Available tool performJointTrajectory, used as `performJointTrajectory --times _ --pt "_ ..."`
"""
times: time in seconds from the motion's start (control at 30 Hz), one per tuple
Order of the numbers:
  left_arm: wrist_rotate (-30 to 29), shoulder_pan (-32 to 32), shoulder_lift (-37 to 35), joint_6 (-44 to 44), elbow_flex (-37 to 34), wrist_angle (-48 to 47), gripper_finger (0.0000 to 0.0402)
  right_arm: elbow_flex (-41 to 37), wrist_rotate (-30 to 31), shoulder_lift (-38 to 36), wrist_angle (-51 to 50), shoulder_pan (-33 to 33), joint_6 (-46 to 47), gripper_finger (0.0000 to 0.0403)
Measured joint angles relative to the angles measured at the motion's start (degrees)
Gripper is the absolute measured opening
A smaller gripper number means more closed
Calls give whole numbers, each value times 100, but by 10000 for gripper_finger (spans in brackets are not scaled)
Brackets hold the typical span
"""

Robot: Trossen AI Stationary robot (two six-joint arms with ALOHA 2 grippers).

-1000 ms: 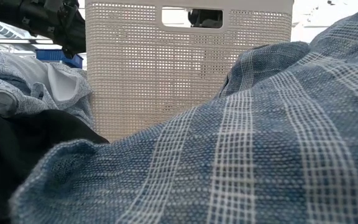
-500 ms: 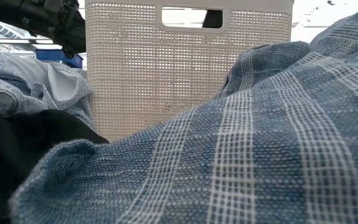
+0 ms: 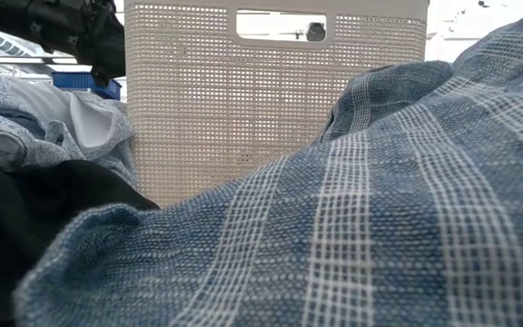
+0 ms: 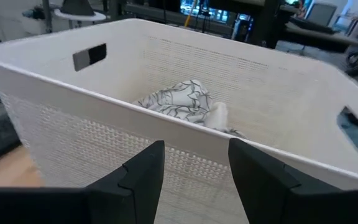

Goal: Sort clothes
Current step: Put the top red sock into the laundry bin

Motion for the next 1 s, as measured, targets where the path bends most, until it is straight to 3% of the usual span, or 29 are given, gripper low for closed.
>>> performJointTrajectory --times 0.23,0.43,0.77,1.0 --pt "35 0 0 -593 0 98 188 -2740 773 -1727 1416 -2 1648 150" --pt "207 -25 0 -674 0 588 188 -4315 793 -2303 2199 2 2543 150" --pt "313 -197 0 -679 0 814 188 -5143 828 -2263 2428 52 3163 150" --pt "369 -258 64 -739 -15 684 188 -5271 1390 -2139 2766 348 3249 150"
